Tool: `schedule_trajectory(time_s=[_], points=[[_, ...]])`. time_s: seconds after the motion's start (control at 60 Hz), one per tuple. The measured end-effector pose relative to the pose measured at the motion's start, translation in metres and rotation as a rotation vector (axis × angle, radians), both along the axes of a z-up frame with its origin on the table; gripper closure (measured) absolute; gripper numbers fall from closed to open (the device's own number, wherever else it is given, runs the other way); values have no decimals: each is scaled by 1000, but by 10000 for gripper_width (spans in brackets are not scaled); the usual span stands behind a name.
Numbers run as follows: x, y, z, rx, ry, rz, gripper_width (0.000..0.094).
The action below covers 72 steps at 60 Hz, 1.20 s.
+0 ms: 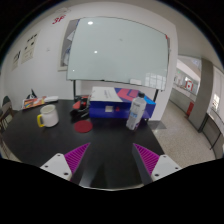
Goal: Pour water
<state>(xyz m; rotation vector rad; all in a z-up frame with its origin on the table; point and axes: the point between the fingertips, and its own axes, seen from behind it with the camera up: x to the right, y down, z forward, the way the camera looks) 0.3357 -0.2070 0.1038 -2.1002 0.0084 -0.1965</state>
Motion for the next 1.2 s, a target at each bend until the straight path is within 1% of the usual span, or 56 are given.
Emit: schedule_trajectory(time_s=[0.167,0.35,0.533,0.6,0.667,0.717,0.733,0.817,0.9,0.933,0.95,0.983,1.1,1.2], points=[[75,95,-19,47,15,-35,92],[127,181,-37,79,43,-65,93],[144,236,-47,123,64,-29,116],[144,251,-47,145,74,-15,148],[144,261,-45,167,74,2,211],[145,268,-41,189,59,12,285],[147,268,-40,198,51,13,367],[146,271,-37,223,42,25,430],[146,271,-38,233,47,15,498],[147,269,-37,231,41,10,496],[147,269,-37,232,37,8,529],[147,268,-35,234,29,7,545],[149,261,-28,240,-16,-30,546],[149,253,1,258,-76,-76,547]])
